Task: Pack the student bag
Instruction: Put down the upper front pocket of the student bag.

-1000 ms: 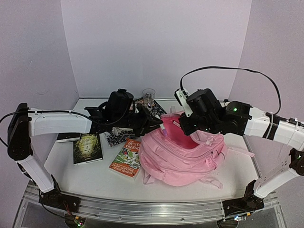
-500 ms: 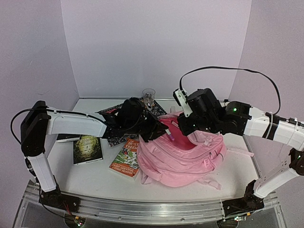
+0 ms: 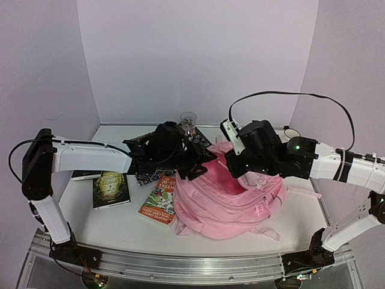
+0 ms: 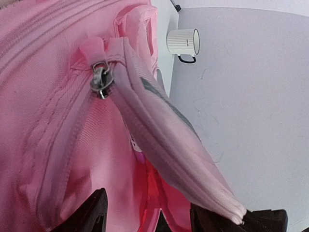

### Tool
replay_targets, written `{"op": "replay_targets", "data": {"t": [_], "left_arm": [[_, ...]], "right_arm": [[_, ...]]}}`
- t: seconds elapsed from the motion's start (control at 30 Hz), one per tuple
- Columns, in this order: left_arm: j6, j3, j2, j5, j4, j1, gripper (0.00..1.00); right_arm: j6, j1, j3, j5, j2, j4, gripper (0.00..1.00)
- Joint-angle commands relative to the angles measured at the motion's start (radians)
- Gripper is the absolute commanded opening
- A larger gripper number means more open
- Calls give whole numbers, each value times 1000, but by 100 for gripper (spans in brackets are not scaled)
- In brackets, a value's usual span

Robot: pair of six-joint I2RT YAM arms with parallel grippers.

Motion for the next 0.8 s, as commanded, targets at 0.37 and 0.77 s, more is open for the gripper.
{"op": "replay_targets", "data": {"t": [0.37,0.77], "left_arm": [[451,-82,-253,-97,-311,89,60],[642,91,-36,62,-349,164,60]], "right_arm": [[-32,4,-261,-224,-141,130,4],[-9,-27,-173,-453,-90,73,51]]}}
